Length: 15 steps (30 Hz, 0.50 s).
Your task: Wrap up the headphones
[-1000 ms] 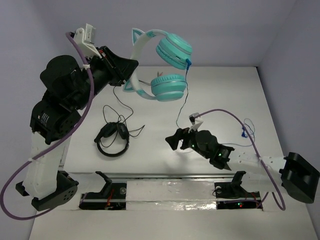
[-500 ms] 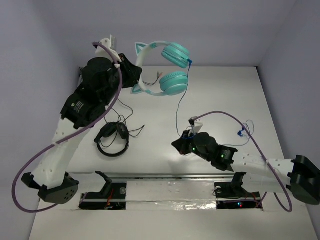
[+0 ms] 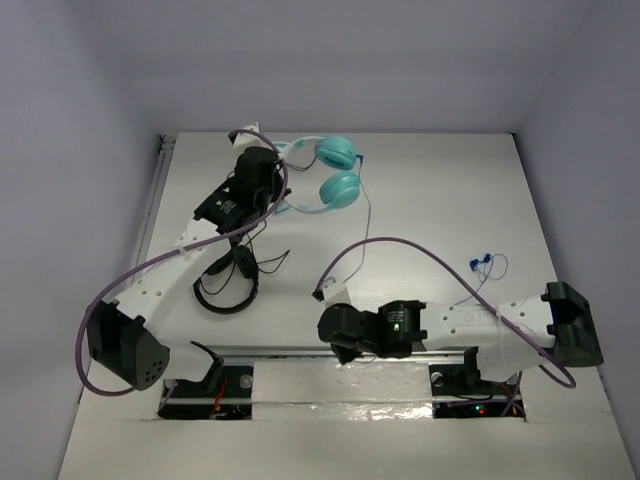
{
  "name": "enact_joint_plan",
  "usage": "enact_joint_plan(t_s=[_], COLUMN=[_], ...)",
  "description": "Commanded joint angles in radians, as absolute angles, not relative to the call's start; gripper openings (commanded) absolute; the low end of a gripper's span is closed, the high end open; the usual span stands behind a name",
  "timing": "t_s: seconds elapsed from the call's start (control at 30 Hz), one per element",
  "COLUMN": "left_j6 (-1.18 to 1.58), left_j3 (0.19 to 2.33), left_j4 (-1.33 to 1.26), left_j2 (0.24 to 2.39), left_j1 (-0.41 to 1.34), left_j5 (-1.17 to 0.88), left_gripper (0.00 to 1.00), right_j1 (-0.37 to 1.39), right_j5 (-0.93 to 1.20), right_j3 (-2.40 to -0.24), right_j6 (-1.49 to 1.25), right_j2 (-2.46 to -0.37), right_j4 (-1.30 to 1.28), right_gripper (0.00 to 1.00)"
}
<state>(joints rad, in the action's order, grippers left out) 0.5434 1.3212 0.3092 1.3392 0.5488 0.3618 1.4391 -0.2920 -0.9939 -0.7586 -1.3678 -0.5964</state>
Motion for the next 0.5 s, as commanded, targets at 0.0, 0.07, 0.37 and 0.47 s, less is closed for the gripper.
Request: enact_joint_plan(t_s=[0.0, 0.07, 0.37, 0.47], left_j6=[0.581, 0.577, 0.482, 0.463], left_j3=[1.258, 1.148, 0.922, 0.873], left_j4=[0.088, 0.042, -0.084, -0.095], left_j2=[1.305, 1.316, 1.307, 1.286], left_j1=[0.551, 0.551, 0.752, 0.752], left_j5=[0.37, 0.332, 0.223, 0.143], left_gripper=[0.0, 0.0, 0.0, 0.0], right_j1=[1.47, 1.47, 1.398, 1.336], right_j5=[-0.38, -0.409, -0.495, -0.521], right_j3=[-1.09, -1.133, -1.342, -1.409], right_j6=[-0.778, -0.756, -0.549, -0.494], right_j2=[-1.364, -1.318, -1.261, -1.262], right_j4=[-0.831, -0.854, -0.931, -0.956], right_gripper=[0.0, 0.0, 0.0, 0.0])
